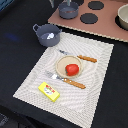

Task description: Interact with the objects in diverse but meaningful ways.

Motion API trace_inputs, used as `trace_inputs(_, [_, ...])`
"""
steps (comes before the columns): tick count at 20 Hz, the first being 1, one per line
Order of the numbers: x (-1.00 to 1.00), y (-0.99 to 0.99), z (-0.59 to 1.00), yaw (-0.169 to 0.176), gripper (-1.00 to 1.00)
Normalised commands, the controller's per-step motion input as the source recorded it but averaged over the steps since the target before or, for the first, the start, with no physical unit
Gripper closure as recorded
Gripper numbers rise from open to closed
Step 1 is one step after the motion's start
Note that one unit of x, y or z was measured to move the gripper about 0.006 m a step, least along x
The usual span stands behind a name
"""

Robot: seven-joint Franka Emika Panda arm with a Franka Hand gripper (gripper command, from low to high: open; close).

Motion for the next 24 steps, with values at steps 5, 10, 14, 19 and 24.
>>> trace_inputs(5, [-0.19,0.36,-0.26,0.000,-1.00])
trace_inputs(10, [-0.18,0.30,-0.22,0.000,-1.00])
trace_inputs(14, [-0.16,0.27,-0.21,0.000,1.00])
trace_inputs(19, [-0.18,0.25,-0.20,0.000,1.00])
trace_inputs(24, [-0.16,0.24,-0.19,0.000,1.00])
